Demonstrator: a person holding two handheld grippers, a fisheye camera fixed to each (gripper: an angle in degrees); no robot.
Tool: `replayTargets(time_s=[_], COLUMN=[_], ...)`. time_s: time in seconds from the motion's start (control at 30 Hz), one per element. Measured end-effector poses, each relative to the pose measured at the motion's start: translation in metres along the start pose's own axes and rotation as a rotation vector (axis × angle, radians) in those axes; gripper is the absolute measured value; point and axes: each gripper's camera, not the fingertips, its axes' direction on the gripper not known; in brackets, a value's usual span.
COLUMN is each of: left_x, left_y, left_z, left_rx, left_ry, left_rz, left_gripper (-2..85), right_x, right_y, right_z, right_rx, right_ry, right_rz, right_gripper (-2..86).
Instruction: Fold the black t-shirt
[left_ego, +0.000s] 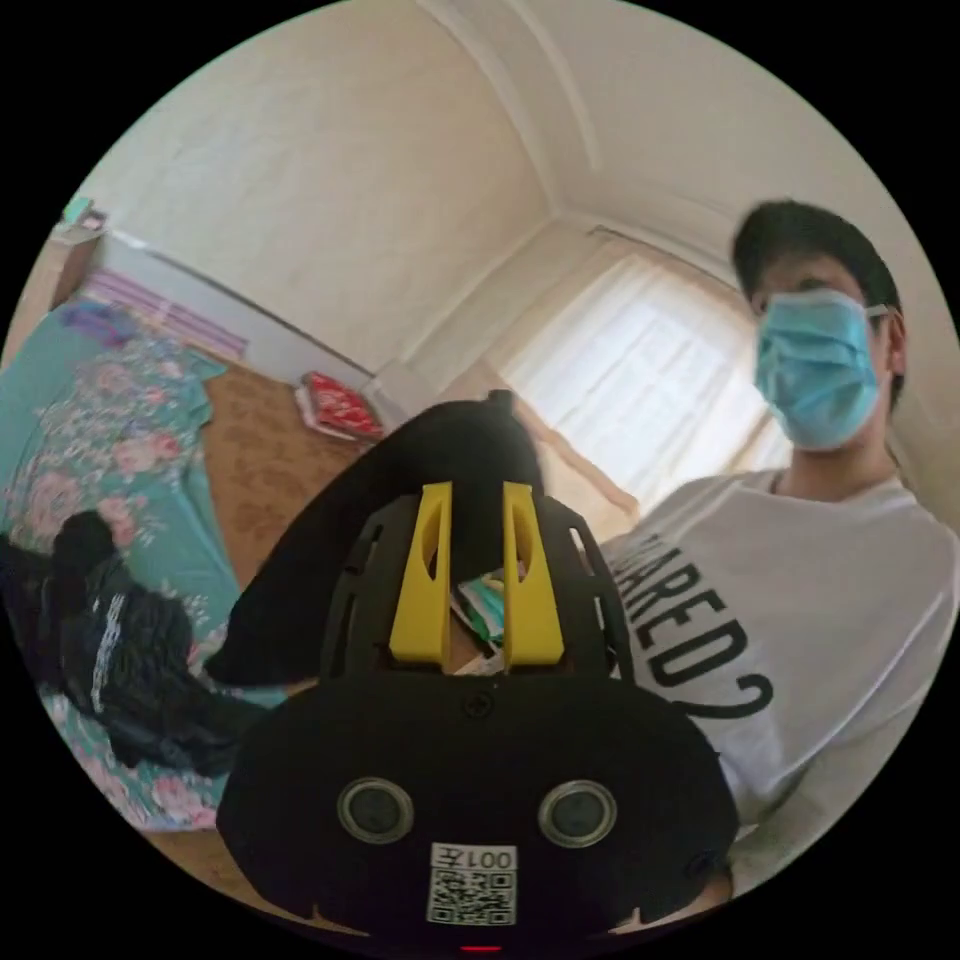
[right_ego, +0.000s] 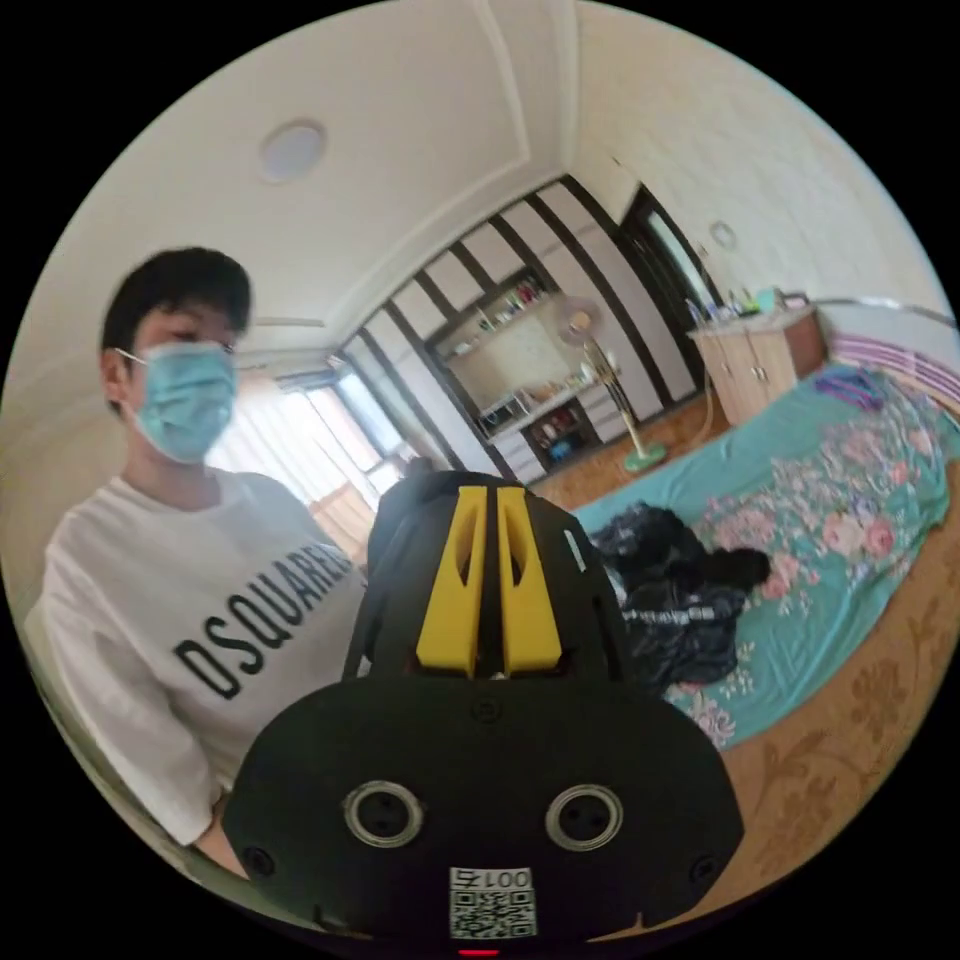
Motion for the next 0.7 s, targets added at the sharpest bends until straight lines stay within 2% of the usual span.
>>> replayTargets(time_s=[0.07, 0.13, 0.2, 0.37, 0.53, 0.7], left_x=[0.018, 0.047, 0.074, 0.151, 0.232, 0.308], left_y=[0.013, 0.028, 0.032, 0.023, -0.002, -0.028], left_z=[-0.013, -0.022, -0.013, 0.064, 0.133, 0.145], left_rx=[-0.018, -0.066, -0.108, -0.155, -0.077, -0.013], left_ry=[-0.18, -0.391, -0.467, -0.433, -0.455, -0.398], left_rz=[-0.02, -0.025, 0.03, 0.268, 0.423, 0.575], left_gripper=[5.4, 7.9, 10.0, 13.5, 13.7, 12.3], right_x=[-0.034, -0.057, -0.081, -0.138, -0.181, -0.24], right_y=[-0.009, -0.015, -0.021, -0.04, -0.054, -0.064], right_z=[-0.067, -0.113, -0.152, -0.245, -0.337, -0.412], right_rx=[0.075, 0.073, 0.052, -0.043, 0.049, 0.032], right_ry=[-0.1, -0.166, -0.172, -0.19, -0.334, -0.241], right_rz=[-0.087, -0.134, -0.158, -0.124, -0.115, -0.152], right_gripper=[1.5, 1.6, 1.6, 1.4, 1.3, 1.3])
